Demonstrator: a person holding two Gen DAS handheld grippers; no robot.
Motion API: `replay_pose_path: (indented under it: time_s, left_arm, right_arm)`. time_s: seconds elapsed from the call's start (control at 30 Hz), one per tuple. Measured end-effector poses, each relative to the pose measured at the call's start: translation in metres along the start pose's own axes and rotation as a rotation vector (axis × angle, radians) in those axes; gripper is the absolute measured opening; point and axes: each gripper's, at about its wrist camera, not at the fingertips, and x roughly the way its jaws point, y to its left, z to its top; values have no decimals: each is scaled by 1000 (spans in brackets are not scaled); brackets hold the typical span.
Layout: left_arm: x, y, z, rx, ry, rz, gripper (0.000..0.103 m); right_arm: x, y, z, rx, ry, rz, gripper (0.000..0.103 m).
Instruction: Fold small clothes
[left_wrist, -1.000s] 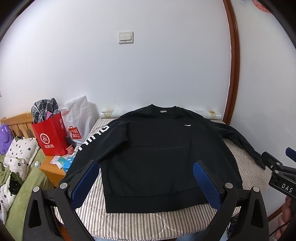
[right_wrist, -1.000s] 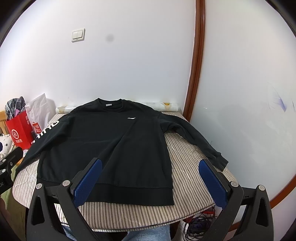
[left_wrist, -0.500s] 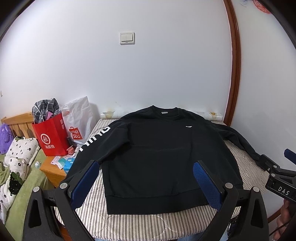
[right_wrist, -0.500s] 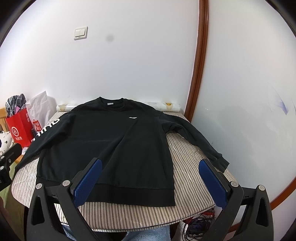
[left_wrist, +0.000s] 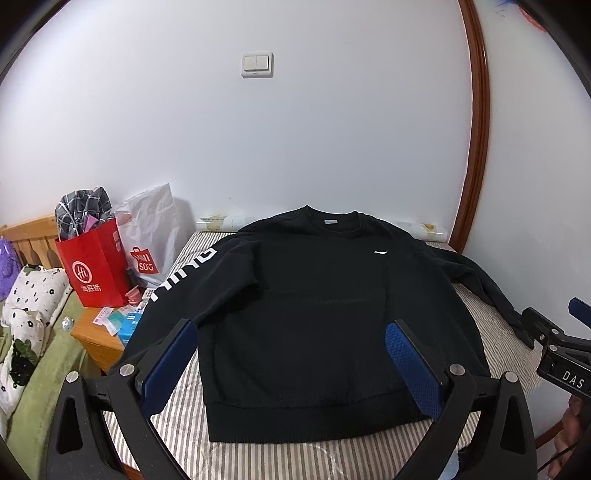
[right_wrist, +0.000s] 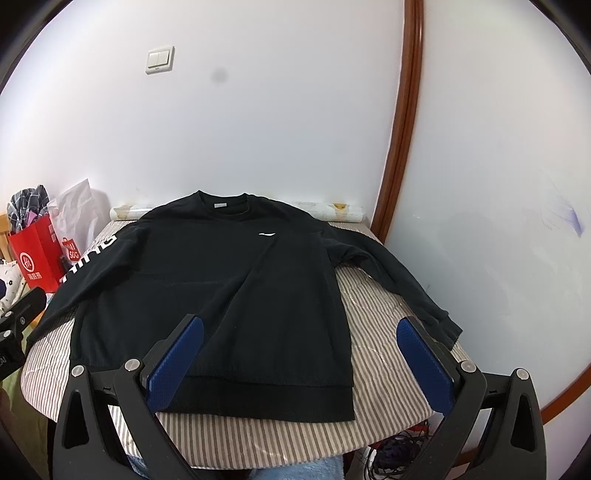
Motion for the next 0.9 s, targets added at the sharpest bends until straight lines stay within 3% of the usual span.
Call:
replay_pose_path:
  time_s: [0.27,0.37,0.57,0.9]
  left_arm:
    - [45,13,7,-30,60,-52,102]
    - [72,30,1,-77,92,-21,102]
    - [142,91,-24,-252,259,-42,98]
    - [192,172,-73,-552,313,-103,86]
  right_arm:
    - [35,13,16,6,16,33,103]
    - [52,18,20,-7,21,34,103]
    - [94,26,21,0,26,42,102]
    - [156,63,8,-62,82,124,99]
